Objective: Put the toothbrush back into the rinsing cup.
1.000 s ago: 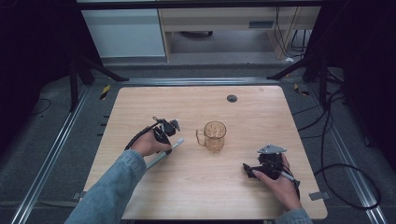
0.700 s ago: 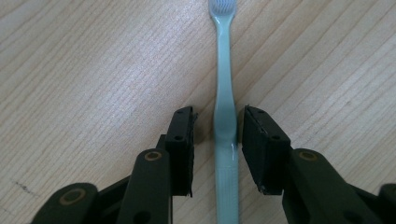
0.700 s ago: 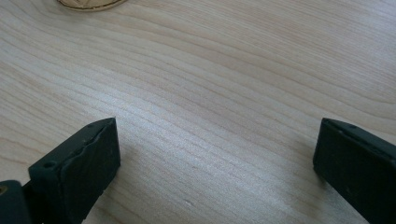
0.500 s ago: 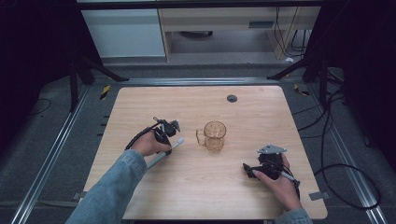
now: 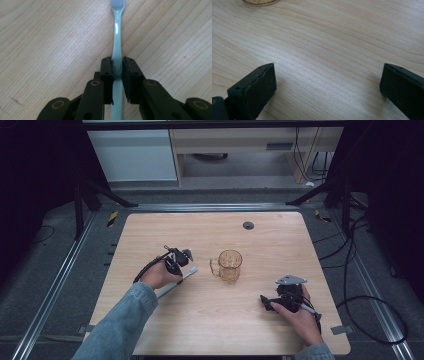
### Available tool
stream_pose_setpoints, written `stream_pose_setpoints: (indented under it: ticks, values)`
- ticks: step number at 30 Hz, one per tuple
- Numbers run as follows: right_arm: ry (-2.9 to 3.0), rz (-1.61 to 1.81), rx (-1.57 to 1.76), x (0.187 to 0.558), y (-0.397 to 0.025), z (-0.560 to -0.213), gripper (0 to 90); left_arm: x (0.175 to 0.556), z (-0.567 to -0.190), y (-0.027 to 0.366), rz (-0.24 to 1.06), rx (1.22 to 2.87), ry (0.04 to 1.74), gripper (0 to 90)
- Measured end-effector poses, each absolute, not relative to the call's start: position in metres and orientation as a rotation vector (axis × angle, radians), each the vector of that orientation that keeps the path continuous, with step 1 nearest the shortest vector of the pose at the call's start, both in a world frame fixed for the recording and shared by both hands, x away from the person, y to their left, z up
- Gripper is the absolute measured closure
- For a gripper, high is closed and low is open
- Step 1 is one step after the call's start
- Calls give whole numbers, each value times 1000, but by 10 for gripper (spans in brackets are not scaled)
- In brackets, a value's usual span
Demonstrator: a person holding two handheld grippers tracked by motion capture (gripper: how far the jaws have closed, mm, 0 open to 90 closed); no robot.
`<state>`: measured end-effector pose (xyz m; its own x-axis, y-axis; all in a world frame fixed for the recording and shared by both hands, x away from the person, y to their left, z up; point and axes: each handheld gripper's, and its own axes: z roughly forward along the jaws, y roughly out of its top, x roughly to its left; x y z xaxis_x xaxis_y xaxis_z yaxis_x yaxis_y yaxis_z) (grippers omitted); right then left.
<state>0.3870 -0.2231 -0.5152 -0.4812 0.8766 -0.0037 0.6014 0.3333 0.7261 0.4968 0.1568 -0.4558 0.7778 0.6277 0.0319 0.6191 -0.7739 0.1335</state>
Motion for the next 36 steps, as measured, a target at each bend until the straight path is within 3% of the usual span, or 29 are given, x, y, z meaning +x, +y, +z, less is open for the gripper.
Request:
stream_pose_setpoints:
  ticks: [9, 36]
  values:
    - [2208, 947, 1303, 387, -223, -515, 9, 492, -431, 161, 172, 2719, 1002, 785]
    - [2220, 950, 1291, 386, -224, -515, 7, 498, -372, 149, 274, 2588, 984, 785]
